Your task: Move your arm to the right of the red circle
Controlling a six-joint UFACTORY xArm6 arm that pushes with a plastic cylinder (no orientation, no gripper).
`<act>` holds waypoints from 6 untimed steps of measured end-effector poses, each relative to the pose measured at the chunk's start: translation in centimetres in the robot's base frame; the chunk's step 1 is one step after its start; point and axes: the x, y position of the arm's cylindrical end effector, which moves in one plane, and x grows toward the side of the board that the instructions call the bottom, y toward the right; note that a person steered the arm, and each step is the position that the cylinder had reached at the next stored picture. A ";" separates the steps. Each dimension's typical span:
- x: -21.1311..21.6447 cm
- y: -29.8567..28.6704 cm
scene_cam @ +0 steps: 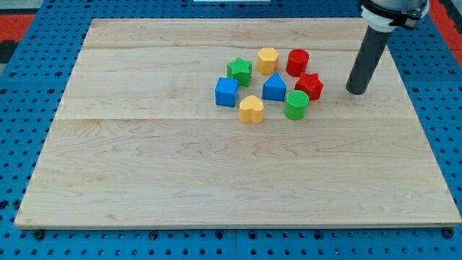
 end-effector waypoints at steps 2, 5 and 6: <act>0.1 0.2; 1.3 0.9; -1.7 1.2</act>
